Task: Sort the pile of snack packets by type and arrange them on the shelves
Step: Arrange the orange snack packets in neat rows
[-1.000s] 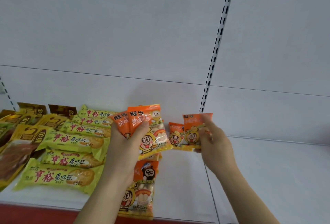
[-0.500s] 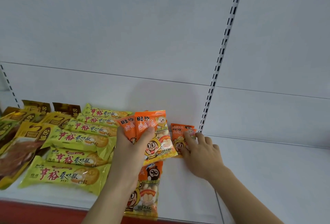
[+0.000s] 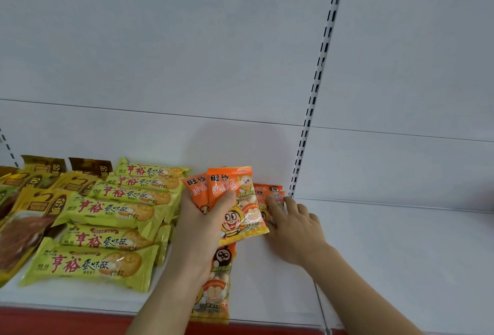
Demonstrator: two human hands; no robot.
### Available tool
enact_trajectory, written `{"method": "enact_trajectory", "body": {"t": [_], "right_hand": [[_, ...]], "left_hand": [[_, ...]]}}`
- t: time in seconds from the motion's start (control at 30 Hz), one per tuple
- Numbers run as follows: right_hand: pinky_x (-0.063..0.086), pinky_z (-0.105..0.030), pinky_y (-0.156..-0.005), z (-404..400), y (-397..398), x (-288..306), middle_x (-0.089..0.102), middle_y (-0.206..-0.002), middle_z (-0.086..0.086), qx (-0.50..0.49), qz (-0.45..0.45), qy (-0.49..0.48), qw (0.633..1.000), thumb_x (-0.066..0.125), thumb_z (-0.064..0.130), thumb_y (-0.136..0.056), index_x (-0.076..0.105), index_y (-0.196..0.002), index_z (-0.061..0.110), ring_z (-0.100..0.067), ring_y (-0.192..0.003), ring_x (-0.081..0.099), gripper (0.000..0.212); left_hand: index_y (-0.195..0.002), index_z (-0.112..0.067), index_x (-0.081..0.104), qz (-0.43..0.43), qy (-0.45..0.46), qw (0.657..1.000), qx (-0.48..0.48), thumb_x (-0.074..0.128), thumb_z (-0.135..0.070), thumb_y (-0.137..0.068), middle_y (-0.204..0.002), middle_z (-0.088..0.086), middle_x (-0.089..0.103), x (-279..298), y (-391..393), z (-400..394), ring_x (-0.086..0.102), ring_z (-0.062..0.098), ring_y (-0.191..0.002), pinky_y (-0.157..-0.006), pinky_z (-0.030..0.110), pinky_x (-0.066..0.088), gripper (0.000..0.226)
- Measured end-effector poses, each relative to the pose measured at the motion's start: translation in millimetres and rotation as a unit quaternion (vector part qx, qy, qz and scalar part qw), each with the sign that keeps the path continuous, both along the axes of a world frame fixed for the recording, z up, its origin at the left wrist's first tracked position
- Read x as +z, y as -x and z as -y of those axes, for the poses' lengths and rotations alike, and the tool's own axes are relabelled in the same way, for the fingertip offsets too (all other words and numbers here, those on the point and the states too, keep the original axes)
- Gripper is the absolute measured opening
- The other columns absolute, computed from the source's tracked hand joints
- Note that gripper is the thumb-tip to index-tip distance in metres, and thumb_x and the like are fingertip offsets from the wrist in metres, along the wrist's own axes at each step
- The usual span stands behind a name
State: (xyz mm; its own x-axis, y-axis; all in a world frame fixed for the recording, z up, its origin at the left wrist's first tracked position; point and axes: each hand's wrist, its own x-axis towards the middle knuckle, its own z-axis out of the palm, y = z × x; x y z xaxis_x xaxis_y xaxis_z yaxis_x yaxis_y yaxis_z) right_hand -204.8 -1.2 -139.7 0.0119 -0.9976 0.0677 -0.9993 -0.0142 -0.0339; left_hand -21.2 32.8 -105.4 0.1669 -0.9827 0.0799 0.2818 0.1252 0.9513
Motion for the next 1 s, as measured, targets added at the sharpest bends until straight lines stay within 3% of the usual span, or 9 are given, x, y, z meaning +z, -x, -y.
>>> {"method": "enact_trajectory", "body": {"t": [0.1, 0.17, 0.27, 0.37, 0.43, 0.5, 0.67, 0.87, 1.0], "right_hand": [[0.037, -0.048, -0.109, -4, 3, 5, 0.020, -0.160, -0.007, -0.016, 0.069, -0.002, 0.997, 0.031, 0.057, -0.100, 0.010, -0.156, 0.032, -0.032, -0.142, 0.030, 0.065], [0.042, -0.042, -0.105, -15, 3, 13, 0.036, -0.153, -0.003, -0.030, 0.182, 0.072, 0.980, 0.036, 0.050, -0.102, 0.028, -0.153, 0.030, -0.027, -0.137, 0.038, 0.056], [0.049, -0.024, -0.085, -42, -5, 32, 0.070, -0.110, 0.012, -0.035, 0.431, 0.169, 0.886, 0.043, 0.045, -0.102, 0.067, -0.112, 0.033, -0.007, -0.108, 0.062, 0.028], [0.057, -0.024, -0.074, -65, -18, 45, 0.075, -0.089, 0.011, 0.033, 0.571, 0.119, 0.811, 0.057, 0.044, -0.096, 0.070, -0.103, 0.036, -0.006, -0.087, 0.070, 0.017], [0.058, -0.023, -0.071, -70, -22, 42, 0.073, -0.088, 0.012, 0.050, 0.557, 0.130, 0.819, 0.066, 0.037, -0.093, 0.062, -0.111, 0.044, -0.005, -0.085, 0.070, 0.019], [0.057, -0.021, -0.069, -71, -20, 38, 0.070, -0.089, 0.014, 0.042, 0.559, 0.150, 0.814, 0.069, 0.031, -0.092, 0.047, -0.120, 0.055, -0.004, -0.085, 0.069, 0.043], [0.059, -0.038, -0.070, -65, 14, 37, 0.067, -0.095, 0.007, -0.052, 0.567, 0.247, 0.784, 0.063, 0.027, -0.096, 0.039, -0.128, 0.064, -0.009, -0.078, 0.072, 0.055], [0.046, -0.019, -0.069, -46, 15, 19, 0.067, -0.108, 0.005, -0.060, 0.447, 0.174, 0.876, 0.053, 0.020, -0.101, 0.053, -0.136, 0.043, -0.012, -0.090, 0.065, 0.042], [0.045, -0.024, -0.084, -35, -3, 7, 0.053, -0.124, 0.006, -0.008, 0.351, 0.129, 0.927, 0.053, 0.021, -0.101, 0.042, -0.148, 0.035, -0.014, -0.102, 0.058, 0.050]], "left_hand": [[-0.120, -0.034, 0.060, 0.010, -0.001, 1.000, -0.005, 0.080, -0.027, -0.087, -0.106, -0.004, 0.078, 0, 3, 0, 0.078, 0.022, -0.089, -0.080, 0.052, 0.064, 0.039], [-0.119, -0.036, 0.061, 0.015, 0.006, 1.000, -0.004, 0.081, -0.029, -0.085, -0.107, -0.005, 0.078, 0, 3, 0, 0.078, 0.019, -0.090, -0.077, 0.048, 0.064, 0.040], [-0.121, -0.039, 0.061, 0.037, 0.022, 0.999, -0.013, 0.085, -0.033, -0.079, -0.107, -0.011, 0.077, 1, 5, 0, 0.077, 0.009, -0.090, -0.068, 0.028, 0.063, 0.048], [-0.123, -0.041, 0.059, 0.074, 0.031, 0.996, -0.027, 0.086, -0.035, -0.078, -0.104, -0.017, 0.077, 0, 11, -3, 0.076, 0.004, -0.090, -0.069, 0.022, 0.059, 0.053], [-0.124, -0.040, 0.060, 0.081, 0.035, 0.995, -0.037, 0.080, -0.043, -0.081, -0.105, -0.015, 0.078, 1, 16, -6, 0.077, 0.007, -0.090, -0.074, 0.029, 0.062, 0.048], [-0.126, -0.040, 0.058, 0.065, 0.021, 0.995, -0.068, 0.067, -0.052, -0.089, -0.107, -0.009, 0.078, 5, 19, -10, 0.078, 0.015, -0.089, -0.071, 0.037, 0.064, 0.040], [-0.120, -0.027, 0.060, -0.024, -0.013, 0.998, -0.063, 0.057, -0.020, -0.103, -0.102, 0.007, 0.079, 11, 7, -11, 0.078, 0.033, -0.082, -0.057, 0.044, 0.062, 0.018], [-0.116, -0.031, 0.063, -0.013, -0.003, 0.999, 0.042, 0.067, -0.029, -0.098, -0.107, 0.001, 0.078, 6, -18, 0, 0.077, 0.029, -0.093, -0.083, 0.066, 0.059, 0.019], [-0.118, -0.025, 0.059, -0.016, -0.004, 1.000, 0.024, 0.066, -0.025, -0.099, -0.098, 0.002, 0.079, 7, -16, -6, 0.078, 0.029, -0.080, -0.062, 0.049, 0.063, 0.020]]}}
